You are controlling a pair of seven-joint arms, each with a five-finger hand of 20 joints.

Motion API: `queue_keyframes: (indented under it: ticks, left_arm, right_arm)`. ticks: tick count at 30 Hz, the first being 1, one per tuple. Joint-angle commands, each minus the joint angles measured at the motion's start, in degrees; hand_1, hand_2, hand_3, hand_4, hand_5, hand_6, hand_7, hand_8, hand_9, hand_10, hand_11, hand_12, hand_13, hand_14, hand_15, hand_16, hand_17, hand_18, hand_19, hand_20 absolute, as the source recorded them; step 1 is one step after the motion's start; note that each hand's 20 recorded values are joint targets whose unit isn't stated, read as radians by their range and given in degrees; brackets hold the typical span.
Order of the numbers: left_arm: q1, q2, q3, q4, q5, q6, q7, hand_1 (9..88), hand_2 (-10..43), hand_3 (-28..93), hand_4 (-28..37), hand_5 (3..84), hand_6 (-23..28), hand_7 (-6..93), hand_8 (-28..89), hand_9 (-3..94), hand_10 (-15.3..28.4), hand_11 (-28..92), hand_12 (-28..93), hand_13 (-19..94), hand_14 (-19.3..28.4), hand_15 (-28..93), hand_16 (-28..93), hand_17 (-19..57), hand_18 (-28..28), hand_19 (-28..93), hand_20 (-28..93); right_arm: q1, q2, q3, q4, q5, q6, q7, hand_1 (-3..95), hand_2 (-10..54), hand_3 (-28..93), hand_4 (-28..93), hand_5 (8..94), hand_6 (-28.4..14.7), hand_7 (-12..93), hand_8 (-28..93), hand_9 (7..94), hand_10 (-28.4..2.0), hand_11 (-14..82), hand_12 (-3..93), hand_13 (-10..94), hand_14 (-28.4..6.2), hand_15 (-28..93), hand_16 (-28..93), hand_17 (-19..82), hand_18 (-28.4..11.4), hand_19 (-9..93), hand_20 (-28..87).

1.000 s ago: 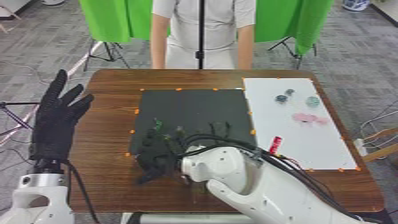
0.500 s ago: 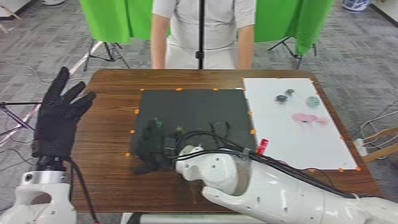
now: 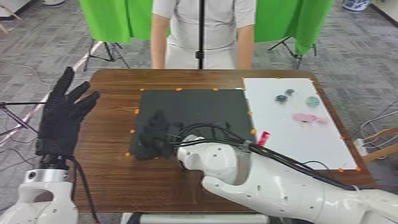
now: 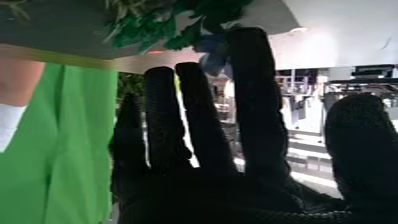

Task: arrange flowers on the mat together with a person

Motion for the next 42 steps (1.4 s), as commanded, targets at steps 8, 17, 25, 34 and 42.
queue_keyframes:
  ticks: [8, 17, 25, 34, 42]
  left_arm:
    - [1.0, -1.49, -0.23, 0.48, 0.29, -0.51, -1.60, 23.4, 3.7, 76, -25.6, 24.4, -3.7, 11.7, -10, 27.5, 12.4, 9, 14, 24, 19.2, 22, 1, -9.5, 28.0, 49, 0]
    - [1.9, -1.11, -0.09, 0.17, -0.29, 0.56, -0.83, 23.9, 3.7, 76, -25.1, 24.4, -3.7, 11.8, -10, 27.4, 12.3, 9, 14, 24, 18.9, 22, 1, -9.5, 28.0, 49, 0]
    - [5.2, -0.91, -1.73, -1.31, -0.44, 1.96, 1.50, 22.8, 3.6, 75, -26.0, 24.6, -3.6, 11.6, -10, 27.5, 12.3, 9, 14, 24, 19.0, 22, 1, -9.6, 28.0, 49, 0]
    - [8.3, -1.94, -2.52, -1.69, -0.31, 3.44, 3.16, 20.2, 3.8, 74, -28.0, 25.1, -3.9, 11.6, -10, 28.0, 12.3, 9, 14, 24, 19.0, 22, 1, -9.8, 27.5, 48, 0]
    - [8.7, -4.06, -1.01, -0.97, 1.61, 3.46, 3.40, 17.8, 3.5, 74, -28.2, 25.3, -4.3, 11.9, -10, 28.7, 12.2, 9, 14, 24, 19.0, 22, 1, -10.2, 26.3, 47, 1]
  right_arm:
    - [-4.0, -1.2, 5.3, -3.1, -0.9, -0.4, -4.5, 11.5, 13.0, 73, -27, 58.8, 7.0, 17, -16, 38.6, -18.9, 18.1, 18.6, 18, -22.1, 68, 15, -5, -27.6, 47, 33]
    - [-4.6, -1.2, 7.5, -4.9, -0.1, 0.3, -5.6, 11.6, 13.6, 73, -28, 59.3, 7.0, 18, -16, 38.8, -18.6, 18.4, 19.4, 17, -22.4, 70, 16, -5, -28.0, 48, 34]
    - [-13.1, 3.6, 23.7, -14.3, 13.6, -1.6, -2.2, 12.0, 14.5, 77, -27, 59.6, 6.4, 18, -16, 42.1, -16.6, 20.8, 18.9, 21, -21.3, 69, 15, -4, -26.6, 48, 33]
    - [-34.6, 8.5, 53.1, -25.2, 46.4, -0.5, 1.6, 11.4, 14.8, 75, -25, 51.5, 2.4, 13, -13, 41.2, -19.0, 13.6, 18.0, 26, -21.6, 50, 14, -3, -24.9, 46, 32]
    - [-53.0, 6.1, 69.1, -29.3, 64.9, 7.5, 0.5, 10.6, 15.8, 73, -25, 43.1, 0.9, 9, -9, 39.0, -19.1, 10.2, 19.0, 26, -21.8, 37, 19, -3, -24.3, 44, 30]
